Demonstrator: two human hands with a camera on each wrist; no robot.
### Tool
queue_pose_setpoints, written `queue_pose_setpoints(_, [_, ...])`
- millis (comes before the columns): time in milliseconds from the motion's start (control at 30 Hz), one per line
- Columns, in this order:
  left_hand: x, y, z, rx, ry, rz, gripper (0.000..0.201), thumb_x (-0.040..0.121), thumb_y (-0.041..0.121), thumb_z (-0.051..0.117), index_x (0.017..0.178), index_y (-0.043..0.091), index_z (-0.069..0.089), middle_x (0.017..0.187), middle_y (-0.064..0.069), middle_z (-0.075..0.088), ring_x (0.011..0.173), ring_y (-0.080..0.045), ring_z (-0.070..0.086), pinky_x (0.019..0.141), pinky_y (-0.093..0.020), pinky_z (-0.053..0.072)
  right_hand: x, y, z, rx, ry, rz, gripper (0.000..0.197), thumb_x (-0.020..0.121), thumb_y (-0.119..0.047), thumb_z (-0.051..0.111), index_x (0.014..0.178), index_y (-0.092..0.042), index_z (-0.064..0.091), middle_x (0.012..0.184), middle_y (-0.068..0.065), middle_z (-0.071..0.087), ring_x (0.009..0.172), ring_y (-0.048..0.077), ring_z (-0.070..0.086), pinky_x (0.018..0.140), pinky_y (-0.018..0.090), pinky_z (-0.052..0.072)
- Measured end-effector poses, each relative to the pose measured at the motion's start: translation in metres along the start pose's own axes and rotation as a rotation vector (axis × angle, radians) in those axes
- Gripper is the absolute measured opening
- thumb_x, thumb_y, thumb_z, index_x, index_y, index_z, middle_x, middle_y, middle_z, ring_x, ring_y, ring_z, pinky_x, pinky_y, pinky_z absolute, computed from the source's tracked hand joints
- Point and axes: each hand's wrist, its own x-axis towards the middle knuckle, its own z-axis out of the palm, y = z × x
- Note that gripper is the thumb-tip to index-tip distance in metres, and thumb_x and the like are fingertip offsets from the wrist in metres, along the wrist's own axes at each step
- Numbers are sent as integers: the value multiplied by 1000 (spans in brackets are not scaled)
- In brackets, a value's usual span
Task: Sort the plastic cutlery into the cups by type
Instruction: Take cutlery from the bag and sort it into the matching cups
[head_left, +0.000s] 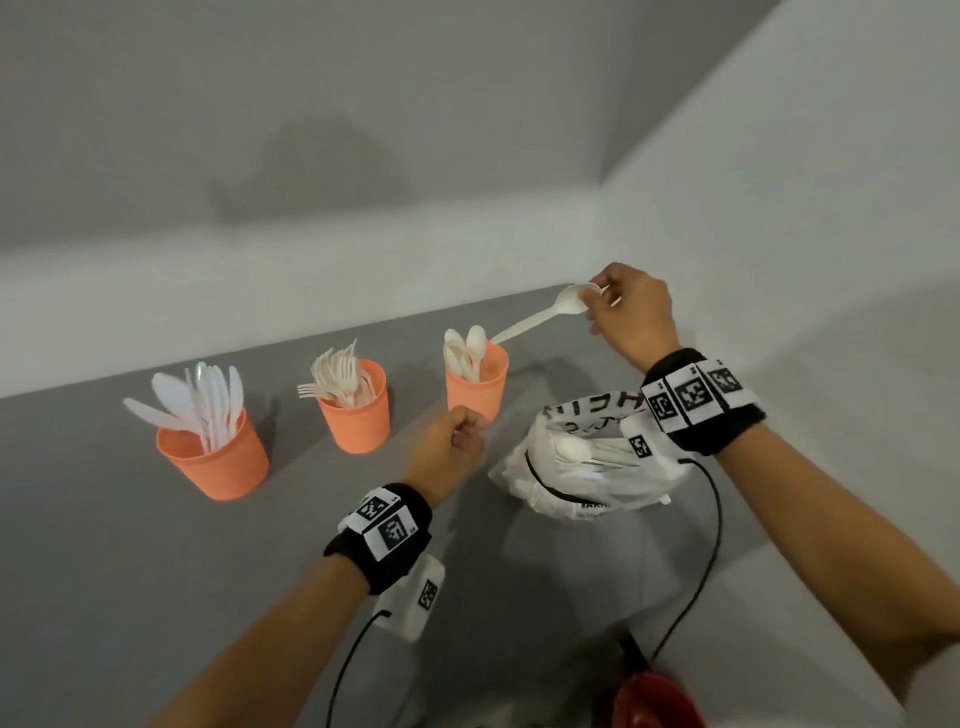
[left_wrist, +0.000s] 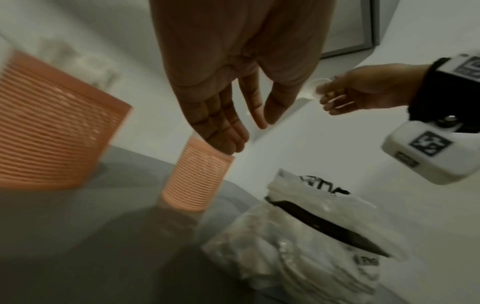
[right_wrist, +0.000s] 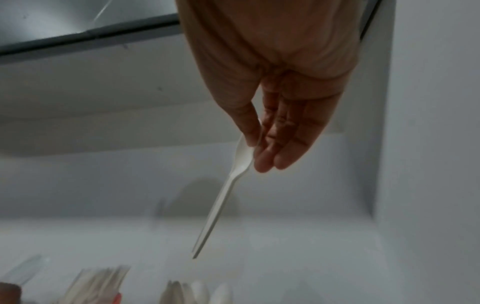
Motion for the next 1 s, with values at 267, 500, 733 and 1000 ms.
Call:
queue_pose_setpoints(267, [17,20,77,74,-127,-154,26,85,23,63,111,18,65,132,-10,34,124,-21,37,108,-28,30,38,2,37,-213,-277,-185,23,93,-20,50,103,-5,64,97,14,68,91,31,61,72,29,43])
queue_pose_setpoints(500, [15,18,94,143,-83,-224,30,87,19,60,116,15,61,112,-1,34,115,-24,47,93,-15,29,48,20,95,-331,-506,-256,22,91,-11,47,95,-4,67,98,16,69,87,32,61,76,33,46])
queue_pose_setpoints(733, [14,20,99,225,-70,-232,34,88,18,57,122,14,56,127,-9,44,116,-24,49,94,-19,32,49,39,115,-325,-615,-195,25,93,-15,46,97,-4,69,100,15,70,94,32,63,74,28,45])
queue_pose_setpoints(1000, [16,25,100,246,-103,-292,48,84,7,56,131,12,44,134,-10,44,123,-25,45,99,-24,32,32,50,72,-76,-682,-231,18,87,-9,57,98,-3,68,96,14,70,63,-1,56,77,24,47])
